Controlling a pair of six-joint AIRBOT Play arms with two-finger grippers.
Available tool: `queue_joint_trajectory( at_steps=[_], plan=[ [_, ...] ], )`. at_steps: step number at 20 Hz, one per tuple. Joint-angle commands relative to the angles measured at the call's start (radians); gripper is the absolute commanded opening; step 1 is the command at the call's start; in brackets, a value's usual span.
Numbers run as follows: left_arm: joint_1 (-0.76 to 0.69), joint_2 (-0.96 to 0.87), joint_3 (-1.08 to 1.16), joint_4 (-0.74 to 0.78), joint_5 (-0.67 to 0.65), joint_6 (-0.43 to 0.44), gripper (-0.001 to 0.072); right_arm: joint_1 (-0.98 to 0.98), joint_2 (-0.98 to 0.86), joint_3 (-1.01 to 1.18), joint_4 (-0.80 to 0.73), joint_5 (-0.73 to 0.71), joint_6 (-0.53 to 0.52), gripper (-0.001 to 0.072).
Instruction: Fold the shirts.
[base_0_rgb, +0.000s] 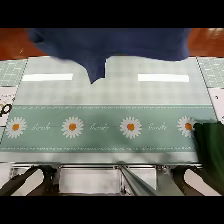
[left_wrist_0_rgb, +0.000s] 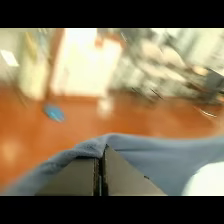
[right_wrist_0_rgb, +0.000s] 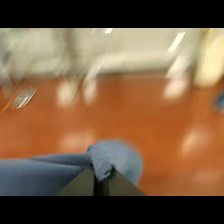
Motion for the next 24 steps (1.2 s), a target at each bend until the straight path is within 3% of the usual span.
queue_joint_trajectory(
  at_steps=[1, 3, 6, 8, 12, 15, 18, 24],
  plan=[
    [0.112, 0.166, 0.095, 0.14, -0.024, 0.031, 0.002, 0.0, 0.206, 0.026, -0.157, -0.011, 0.034, 0.003],
    [0.161, 0.281, 0.078, 0.317, -0.044, 0.049, 0.002, 0.0, 0.301, 0.026, -0.215, 0.029, 0.042, 0.003],
    [0.131, 0.423, 0.043, 0.528, -0.045, -0.011, 0.002, 0.0, 0.379, 0.026, -0.262, 0.206, 0.06, 0.003],
    [0.062, 0.481, 0.001, 0.613, -0.08, -0.014, 0.002, 0.0, 0.421, -0.018, -0.289, 0.266, 0.083, 0.003],
    [-0.093, 0.497, -0.1, 0.817, -0.217, -0.136, 0.002, 0.0, 0.48, -0.214, -0.257, 0.327, 0.099, 0.003],
    [-0.129, 0.45, -0.278, 0.793, -0.218, -0.135, 0.002, 0.0, 0.444, -0.417, -0.099, 0.33, 0.037, 0.0029],
    [-0.129, 0.342, -0.485, 0.722, -0.122, -0.121, 0.002, 0.0, 0.361, -0.61, -0.093, 0.225, -0.027, 0.0029],
    [-0.129, -0.065, -0.627, 0.482, 0.078, -0.061, 0.002, 0.044, -0.071, -0.752, 0.034, 0.012, -0.142, 0.0029]
  ],
)
